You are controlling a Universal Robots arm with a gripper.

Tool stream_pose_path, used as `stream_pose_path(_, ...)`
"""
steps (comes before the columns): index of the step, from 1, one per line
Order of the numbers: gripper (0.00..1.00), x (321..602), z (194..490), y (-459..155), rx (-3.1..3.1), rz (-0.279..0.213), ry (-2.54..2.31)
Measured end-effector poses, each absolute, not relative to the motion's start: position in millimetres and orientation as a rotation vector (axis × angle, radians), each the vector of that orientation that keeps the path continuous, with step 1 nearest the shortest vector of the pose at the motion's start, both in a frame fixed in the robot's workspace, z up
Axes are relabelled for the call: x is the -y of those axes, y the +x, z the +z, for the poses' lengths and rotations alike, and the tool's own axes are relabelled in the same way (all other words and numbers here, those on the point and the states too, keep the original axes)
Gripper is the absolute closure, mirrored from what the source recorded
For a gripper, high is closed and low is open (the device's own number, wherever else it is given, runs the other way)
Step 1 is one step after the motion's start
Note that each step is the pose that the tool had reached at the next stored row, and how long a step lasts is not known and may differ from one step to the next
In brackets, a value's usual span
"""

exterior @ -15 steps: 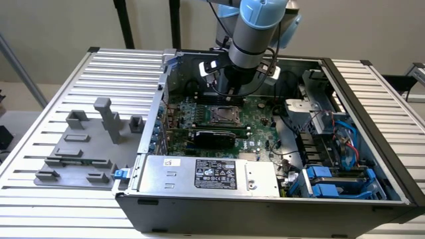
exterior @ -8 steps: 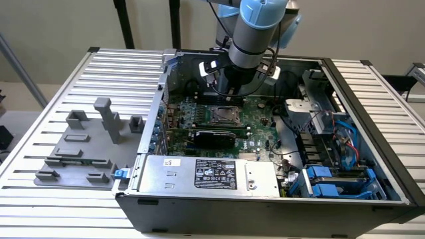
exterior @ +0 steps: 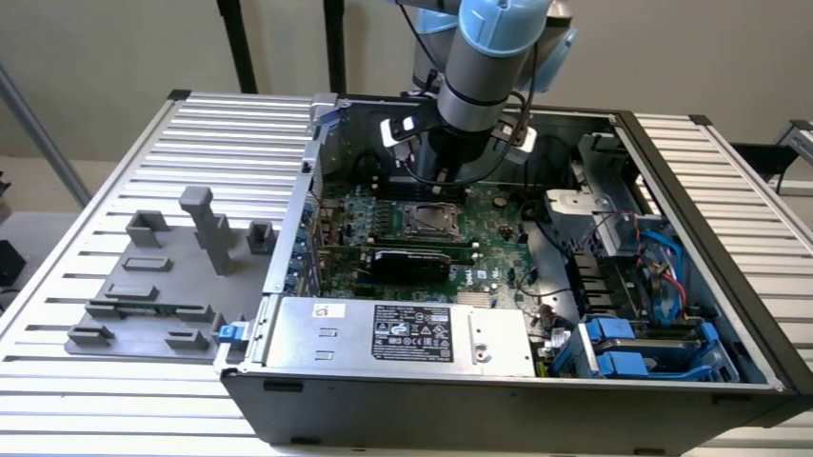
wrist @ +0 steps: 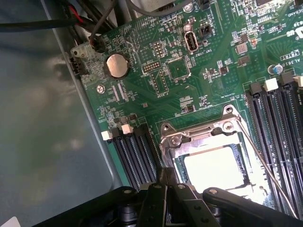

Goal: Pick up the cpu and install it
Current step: 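Install the second cpu locking lever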

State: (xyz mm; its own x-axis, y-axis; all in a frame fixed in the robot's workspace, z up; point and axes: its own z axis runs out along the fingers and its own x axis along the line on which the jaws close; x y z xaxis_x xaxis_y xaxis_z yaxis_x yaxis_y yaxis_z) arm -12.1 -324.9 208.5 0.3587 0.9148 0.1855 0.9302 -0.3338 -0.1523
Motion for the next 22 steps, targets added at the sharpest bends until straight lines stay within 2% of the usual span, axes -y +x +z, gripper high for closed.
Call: stream_pose_path(22,0.89,377,244,-37,1.654,-0.097,-2.389)
